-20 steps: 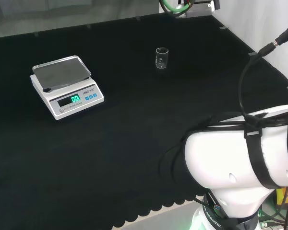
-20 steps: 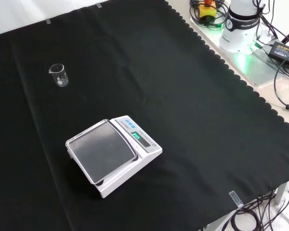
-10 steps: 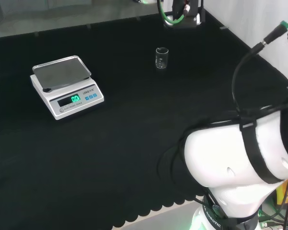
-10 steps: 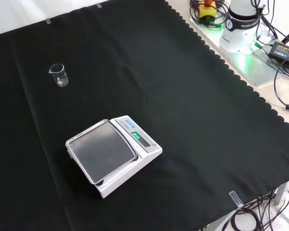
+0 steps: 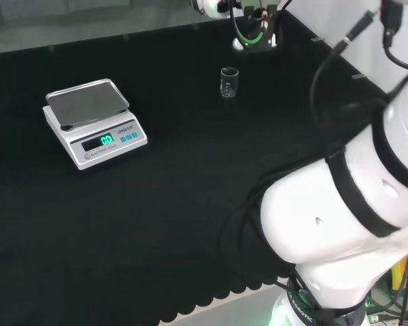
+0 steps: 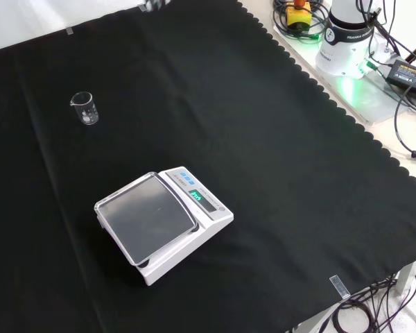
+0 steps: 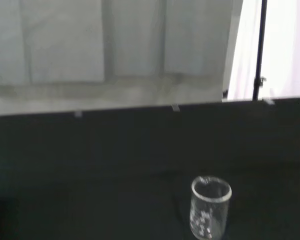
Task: Pick up the beaker.
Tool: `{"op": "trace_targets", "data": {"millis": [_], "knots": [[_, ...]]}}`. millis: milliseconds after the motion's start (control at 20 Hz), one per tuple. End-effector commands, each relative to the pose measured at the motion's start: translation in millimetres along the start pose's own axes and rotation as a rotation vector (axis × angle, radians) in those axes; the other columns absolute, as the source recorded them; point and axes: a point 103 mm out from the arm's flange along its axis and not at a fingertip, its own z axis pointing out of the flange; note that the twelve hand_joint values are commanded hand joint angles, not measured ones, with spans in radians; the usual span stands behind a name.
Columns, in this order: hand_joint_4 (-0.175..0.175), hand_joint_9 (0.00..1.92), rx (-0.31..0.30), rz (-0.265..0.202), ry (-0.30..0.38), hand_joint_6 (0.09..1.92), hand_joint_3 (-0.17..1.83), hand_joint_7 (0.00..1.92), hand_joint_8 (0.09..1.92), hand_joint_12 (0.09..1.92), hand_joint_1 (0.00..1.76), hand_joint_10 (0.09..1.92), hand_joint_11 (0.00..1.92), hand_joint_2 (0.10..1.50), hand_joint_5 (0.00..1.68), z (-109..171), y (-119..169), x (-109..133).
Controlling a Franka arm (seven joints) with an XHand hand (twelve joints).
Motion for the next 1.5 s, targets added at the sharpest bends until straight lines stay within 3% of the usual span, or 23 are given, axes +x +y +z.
{"op": "trace_targets", "data": {"millis": [50, 400, 700, 1250, 1500], "knots": [[-0.092, 0.01, 0.2, 0.061, 0.02, 0.09, 0.12, 0.01, 0.75, 1.53, 0.27, 0.83, 0.0, 1.04, 0.32, 113.8, 84.4, -55.4], [-0.097, 0.02, 0.304, 0.105, 0.025, 0.09, 0.12, 0.03, 0.78, 1.55, 0.28, 0.84, 0.01, 1.03, 0.34, 171.2, 129.4, -61.2], [-0.098, 0.02, 0.36, 0.136, 0.025, 0.09, 0.12, 0.04, 0.79, 1.55, 0.28, 0.85, 0.02, 1.03, 0.34, 200.9, 147.0, -67.6], [-0.1, 0.03, 0.432, 0.18, 0.027, 0.09, 0.12, 0.05, 0.81, 1.55, 0.29, 0.85, 0.03, 1.03, 0.35, 232.9, 146.6, -82.8], [-0.1, 0.03, 0.484, 0.19, 0.029, 0.09, 0.11, 0.05, 0.81, 1.55, 0.29, 0.85, 0.03, 1.02, 0.35, 258.6, 139.4, -75.6]]}}
